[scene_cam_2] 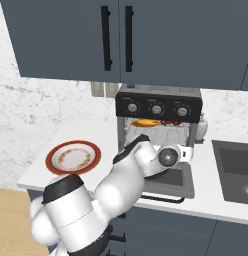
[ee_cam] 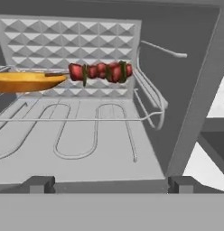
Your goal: Pick up the kebab skewer and baguette bread, and place them inside the toaster oven. Close the toaster oven door and start by setting the timer.
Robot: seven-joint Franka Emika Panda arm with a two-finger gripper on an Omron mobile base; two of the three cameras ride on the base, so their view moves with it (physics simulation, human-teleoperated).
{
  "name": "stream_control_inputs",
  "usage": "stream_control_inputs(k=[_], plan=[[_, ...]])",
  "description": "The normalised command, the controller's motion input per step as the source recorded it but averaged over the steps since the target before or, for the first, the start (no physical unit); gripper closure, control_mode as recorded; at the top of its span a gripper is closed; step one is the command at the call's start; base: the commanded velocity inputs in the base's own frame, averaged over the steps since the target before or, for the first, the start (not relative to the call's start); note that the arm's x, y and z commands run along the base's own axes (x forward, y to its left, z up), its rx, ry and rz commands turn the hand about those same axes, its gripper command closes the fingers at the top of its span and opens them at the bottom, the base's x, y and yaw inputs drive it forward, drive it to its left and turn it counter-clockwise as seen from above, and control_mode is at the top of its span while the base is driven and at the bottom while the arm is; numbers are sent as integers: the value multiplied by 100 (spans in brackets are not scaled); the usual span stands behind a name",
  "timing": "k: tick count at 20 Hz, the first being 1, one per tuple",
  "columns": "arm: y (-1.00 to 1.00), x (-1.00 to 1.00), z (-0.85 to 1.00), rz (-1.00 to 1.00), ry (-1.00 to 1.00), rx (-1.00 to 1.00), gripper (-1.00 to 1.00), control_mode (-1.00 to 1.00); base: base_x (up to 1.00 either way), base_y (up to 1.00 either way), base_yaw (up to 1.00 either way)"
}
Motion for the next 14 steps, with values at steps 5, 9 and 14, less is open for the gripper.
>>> stream_control_inputs(k=[5,9,14], plan=[[-46,-86,0,0,11,0,-100,-100,0,0,0],[-44,-88,0,0,12,0,-100,-100,0,0,0],[-20,-95,-2,5,11,-2,-100,-100,0,0,0]])
